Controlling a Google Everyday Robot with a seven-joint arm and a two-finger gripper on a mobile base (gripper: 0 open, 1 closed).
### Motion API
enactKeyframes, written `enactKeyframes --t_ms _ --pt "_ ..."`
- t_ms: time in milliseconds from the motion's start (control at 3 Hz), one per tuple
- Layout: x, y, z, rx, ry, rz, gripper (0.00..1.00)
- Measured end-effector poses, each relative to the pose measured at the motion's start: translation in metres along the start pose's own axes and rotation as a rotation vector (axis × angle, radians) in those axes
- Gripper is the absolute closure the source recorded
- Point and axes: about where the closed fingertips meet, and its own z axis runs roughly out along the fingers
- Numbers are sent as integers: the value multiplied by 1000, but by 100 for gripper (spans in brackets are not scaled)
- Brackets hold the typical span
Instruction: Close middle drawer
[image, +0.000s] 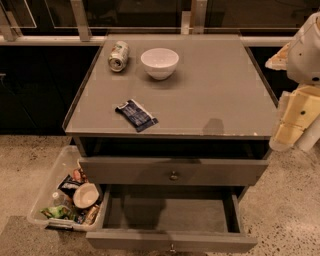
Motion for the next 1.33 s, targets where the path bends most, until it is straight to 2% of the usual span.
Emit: enactKeyframes --t_ms 333,667,1000,1333 --pt "0 1 0 7 -4 -1 0" --pt "11 15 25 -21 -11 4 0" --pt "27 49 78 -47 -60 6 0" --pt "41 90 152 -97 -101 38 0"
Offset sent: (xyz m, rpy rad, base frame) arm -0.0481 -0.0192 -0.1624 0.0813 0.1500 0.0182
